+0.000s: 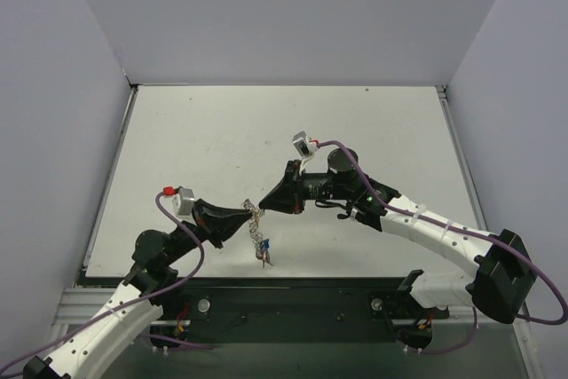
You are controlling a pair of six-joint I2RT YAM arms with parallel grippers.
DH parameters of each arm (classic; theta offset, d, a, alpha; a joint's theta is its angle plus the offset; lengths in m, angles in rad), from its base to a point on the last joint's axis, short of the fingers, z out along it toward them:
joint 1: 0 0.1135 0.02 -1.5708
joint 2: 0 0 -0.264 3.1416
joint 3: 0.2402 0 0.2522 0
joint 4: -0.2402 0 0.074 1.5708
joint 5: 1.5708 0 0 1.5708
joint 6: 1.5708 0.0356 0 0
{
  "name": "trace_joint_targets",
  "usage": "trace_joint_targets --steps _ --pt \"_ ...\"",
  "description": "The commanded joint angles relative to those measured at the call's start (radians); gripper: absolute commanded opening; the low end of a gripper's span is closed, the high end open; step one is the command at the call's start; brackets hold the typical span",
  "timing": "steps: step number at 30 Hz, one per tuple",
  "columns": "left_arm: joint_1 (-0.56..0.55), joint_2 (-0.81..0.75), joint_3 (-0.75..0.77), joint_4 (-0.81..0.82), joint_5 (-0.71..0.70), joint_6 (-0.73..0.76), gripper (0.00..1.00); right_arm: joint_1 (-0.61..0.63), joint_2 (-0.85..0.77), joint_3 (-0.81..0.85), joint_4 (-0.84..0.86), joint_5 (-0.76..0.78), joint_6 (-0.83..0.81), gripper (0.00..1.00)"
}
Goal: Put the keys on the keyring
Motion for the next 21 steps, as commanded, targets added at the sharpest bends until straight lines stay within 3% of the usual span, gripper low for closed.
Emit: trace_joint_targets --steps 1,21 --pt "0.002 -0.049 0.048 0.022 -0.093 0.035 0.00 0.001 -0.016 0.001 0.109 -0.071 0.029 0.00" --pt "0.002 -0.018 0.063 0.080 -0.043 0.030 0.00 -0.001 0.088 0.007 0.201 -0.083 0.089 0.00"
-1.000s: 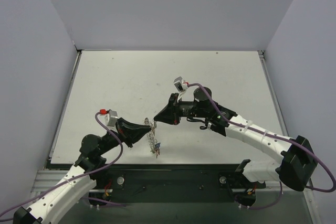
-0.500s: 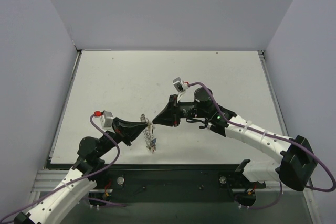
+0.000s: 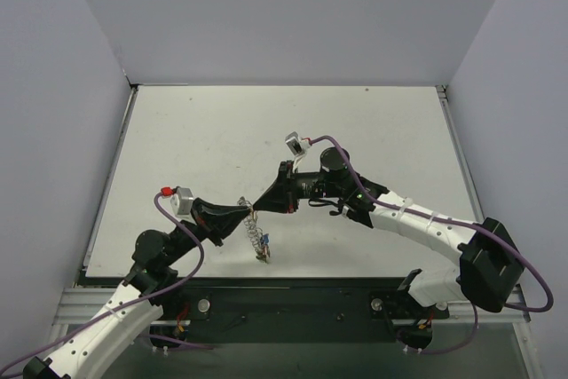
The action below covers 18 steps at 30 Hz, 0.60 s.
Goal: Put the keys on the keyring
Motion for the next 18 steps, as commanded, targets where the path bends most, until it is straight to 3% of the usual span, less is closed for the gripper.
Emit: trace_joint_targets --steps 1,18 --pt "0.002 -0.001 0.065 0.101 0.026 -0.004 0.00 -0.001 0.000 0.007 0.099 -0.019 -0.002 0.00" --pt "0.003 -0.015 0.066 0.152 0.041 -0.033 0.00 -0.019 0.011 -0.011 0.091 -0.013 -0.008 0.00"
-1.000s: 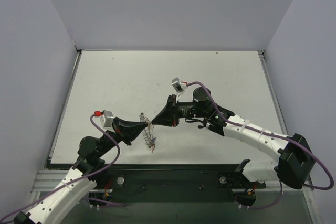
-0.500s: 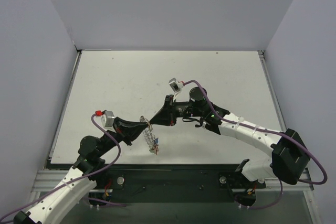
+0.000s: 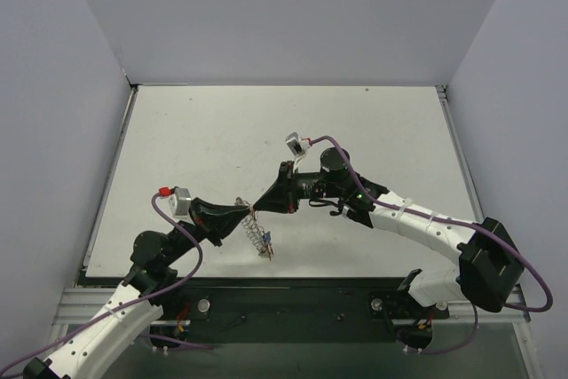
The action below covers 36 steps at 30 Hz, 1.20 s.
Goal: Put the keys on the keyring
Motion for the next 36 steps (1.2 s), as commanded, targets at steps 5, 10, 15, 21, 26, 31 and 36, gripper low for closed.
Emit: trace_joint_targets --steps 5,10,15,21,26,31,36 --pt "0.002 -0.004 0.063 0.145 0.044 -0.028 0.00 -0.017 0.016 -0.016 0.098 -0.011 -0.004 0.00" --pt "0.002 0.000 0.068 0.158 0.062 -0.037 0.00 -0.026 0.019 -0.019 0.101 -0.013 0.001 0.00" --pt "0.002 -0.005 0.065 0.188 0.070 -0.056 0.00 -0.026 0.030 -0.025 0.119 -0.019 0.012 0.00" --pt "0.002 -0.005 0.060 0.219 0.070 -0.065 0.00 -0.024 0.031 -0.041 0.142 -0.024 0.033 0.00" --pt "0.003 -0.002 0.065 0.230 0.072 -0.063 0.00 -0.024 0.024 -0.057 0.149 -0.022 0.047 0.00" --pt "0.002 -0.002 0.069 0.239 0.078 -0.063 0.00 -0.027 0.030 -0.074 0.188 -0.033 0.074 0.00" --pt "0.002 -0.005 0.074 0.245 0.081 -0.057 0.00 -0.026 0.035 -0.077 0.202 -0.051 0.087 0.00"
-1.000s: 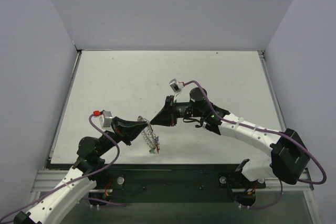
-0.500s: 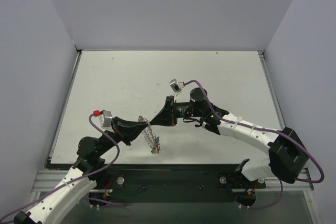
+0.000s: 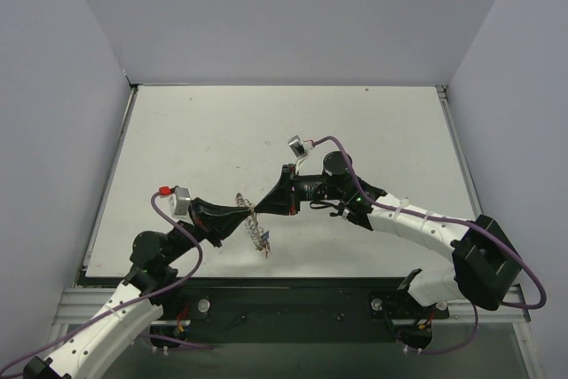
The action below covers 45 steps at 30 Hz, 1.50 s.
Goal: Put the keys on the keyring
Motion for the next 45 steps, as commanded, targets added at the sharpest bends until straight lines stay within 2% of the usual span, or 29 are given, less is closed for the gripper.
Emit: trace_joint_targets --steps 1,45 --pt "-0.002 -0.020 0.074 0.199 0.046 -0.021 0.00 -0.007 0.015 -0.013 0.072 -0.013 -0.001 0.00" --pt "-0.002 -0.057 0.075 0.217 0.017 -0.033 0.00 0.039 -0.009 -0.072 0.060 0.034 0.026 0.00"
